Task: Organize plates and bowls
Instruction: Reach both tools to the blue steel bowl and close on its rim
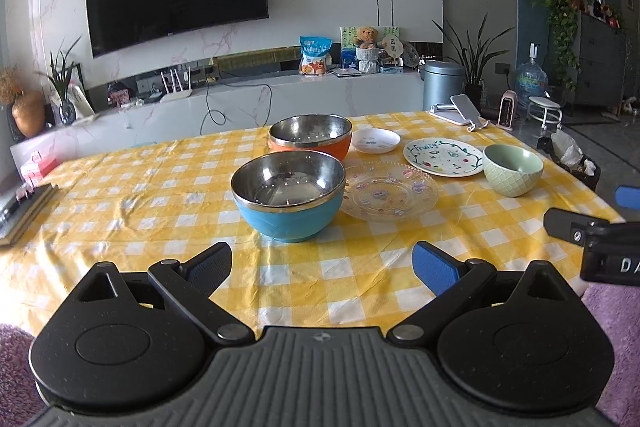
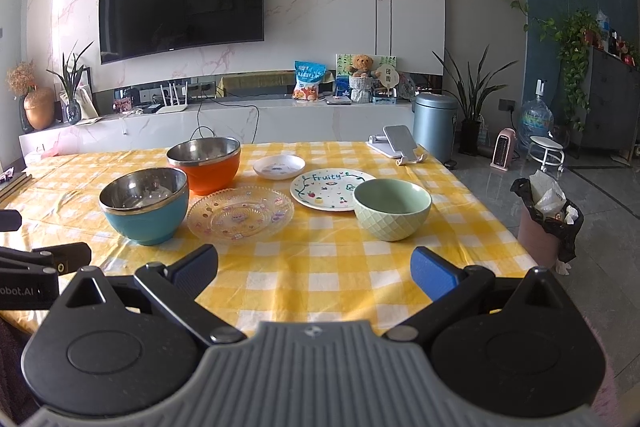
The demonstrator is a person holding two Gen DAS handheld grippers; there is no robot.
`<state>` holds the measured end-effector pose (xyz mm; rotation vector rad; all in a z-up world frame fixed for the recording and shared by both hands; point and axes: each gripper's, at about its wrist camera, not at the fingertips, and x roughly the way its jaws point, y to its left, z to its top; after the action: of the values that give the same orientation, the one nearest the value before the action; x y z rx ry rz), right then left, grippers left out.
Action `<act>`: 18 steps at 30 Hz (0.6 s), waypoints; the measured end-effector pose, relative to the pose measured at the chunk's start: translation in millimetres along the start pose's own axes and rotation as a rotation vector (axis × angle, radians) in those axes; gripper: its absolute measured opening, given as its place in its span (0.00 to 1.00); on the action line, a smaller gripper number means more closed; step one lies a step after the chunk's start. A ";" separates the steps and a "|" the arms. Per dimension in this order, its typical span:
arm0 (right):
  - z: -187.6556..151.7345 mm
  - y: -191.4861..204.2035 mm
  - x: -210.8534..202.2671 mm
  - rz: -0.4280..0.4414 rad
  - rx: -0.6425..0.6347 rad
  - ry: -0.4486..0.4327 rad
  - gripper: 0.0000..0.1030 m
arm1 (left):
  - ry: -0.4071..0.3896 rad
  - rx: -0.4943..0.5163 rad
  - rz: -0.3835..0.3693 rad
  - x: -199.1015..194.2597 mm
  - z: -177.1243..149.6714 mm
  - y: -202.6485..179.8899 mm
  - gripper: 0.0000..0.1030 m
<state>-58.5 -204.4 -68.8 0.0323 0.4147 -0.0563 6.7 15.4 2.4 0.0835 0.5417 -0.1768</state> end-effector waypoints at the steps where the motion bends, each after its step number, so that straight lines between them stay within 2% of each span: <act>1: -0.1 1.5 1.5 -0.003 -0.006 0.005 0.98 | 0.018 -0.057 -0.013 0.3 3.2 6.3 1.00; 3: 3.2 8.0 5.9 -0.005 -0.021 0.023 0.98 | 0.042 -0.121 -0.020 2.6 7.9 15.6 1.00; 5: 9.0 15.0 13.3 0.012 -0.025 0.053 0.98 | 0.058 -0.142 -0.043 7.4 12.2 24.1 1.00; 10: 30.9 31.8 41.1 0.042 0.018 0.106 0.97 | 0.121 -0.270 -0.093 22.3 22.1 52.5 1.00; 12: 38.1 39.2 51.2 0.042 0.018 0.118 0.97 | 0.129 -0.325 -0.082 29.7 26.5 63.9 0.99; 13: 42.8 43.8 57.2 0.036 0.014 0.123 0.97 | 0.134 -0.340 -0.073 33.3 28.9 68.4 0.94; 18: 68.9 65.3 87.1 0.083 0.042 0.144 0.97 | 0.128 -0.368 -0.004 55.7 46.8 88.2 0.84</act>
<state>52.7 -146.4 -39.7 0.0955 0.5554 0.0190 94.0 88.0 16.4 -0.2664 0.6944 -0.0738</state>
